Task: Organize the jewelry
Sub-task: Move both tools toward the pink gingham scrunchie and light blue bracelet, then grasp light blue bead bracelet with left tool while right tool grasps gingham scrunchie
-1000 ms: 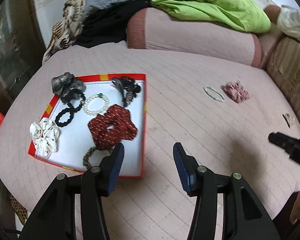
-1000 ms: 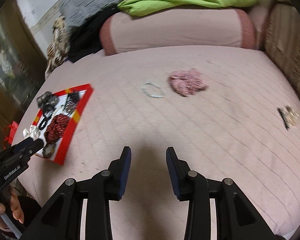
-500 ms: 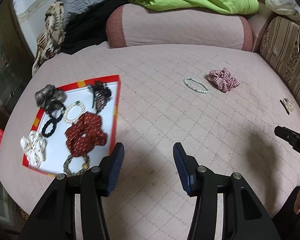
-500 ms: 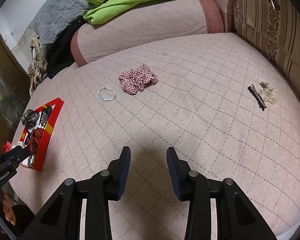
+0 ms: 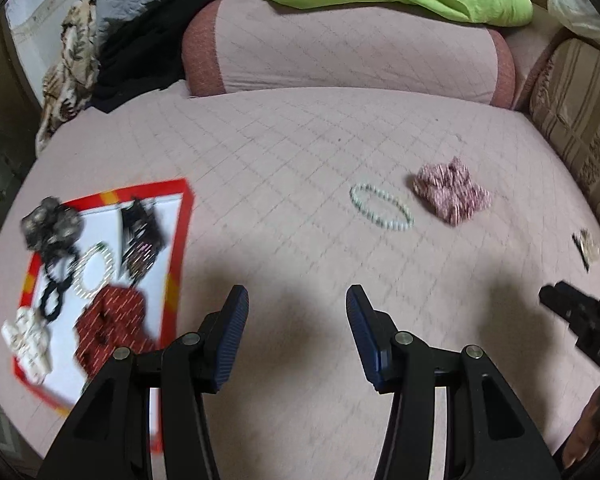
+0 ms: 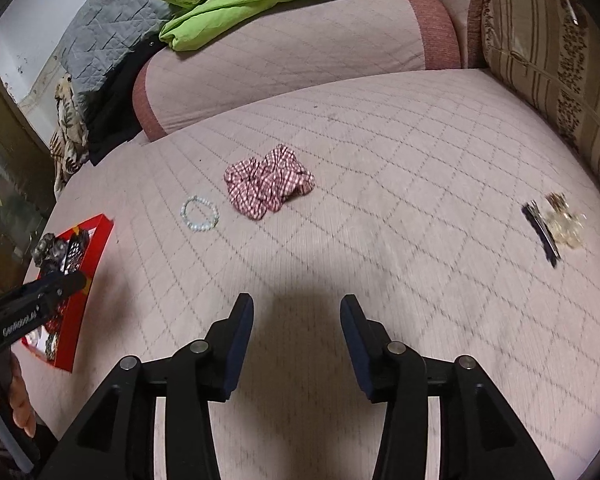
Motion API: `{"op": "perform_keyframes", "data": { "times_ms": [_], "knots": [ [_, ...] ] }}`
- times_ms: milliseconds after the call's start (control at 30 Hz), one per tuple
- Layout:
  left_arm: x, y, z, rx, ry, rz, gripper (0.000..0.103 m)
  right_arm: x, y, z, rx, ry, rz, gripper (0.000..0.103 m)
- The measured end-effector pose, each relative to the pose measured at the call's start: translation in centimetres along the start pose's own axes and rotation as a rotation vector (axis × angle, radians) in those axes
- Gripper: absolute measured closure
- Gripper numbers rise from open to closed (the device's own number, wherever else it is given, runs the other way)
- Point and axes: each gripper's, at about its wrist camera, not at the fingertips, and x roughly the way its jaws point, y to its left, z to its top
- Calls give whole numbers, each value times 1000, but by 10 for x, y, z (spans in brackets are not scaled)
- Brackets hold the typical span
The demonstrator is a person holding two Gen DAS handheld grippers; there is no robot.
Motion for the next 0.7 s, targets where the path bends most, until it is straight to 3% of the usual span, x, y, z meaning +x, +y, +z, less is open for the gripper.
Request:
{"op": "perform_keyframes", "data": {
  "times_ms": [200, 333, 433, 700],
  "knots": [
    [56, -10, 37, 9, 34, -47, 54, 27, 3, 32, -4, -20, -4, 51],
    [94, -19, 57, -1, 58, -94, 58, 45, 5, 56, 8, -46, 4, 42],
    [113, -26, 67, -6, 70, -126, 58, 61, 8, 70, -2, -48, 2, 42],
    [136, -38, 78, 27, 29, -119, 58, 104, 11, 88, -33, -12, -9, 42]
  ]
}}
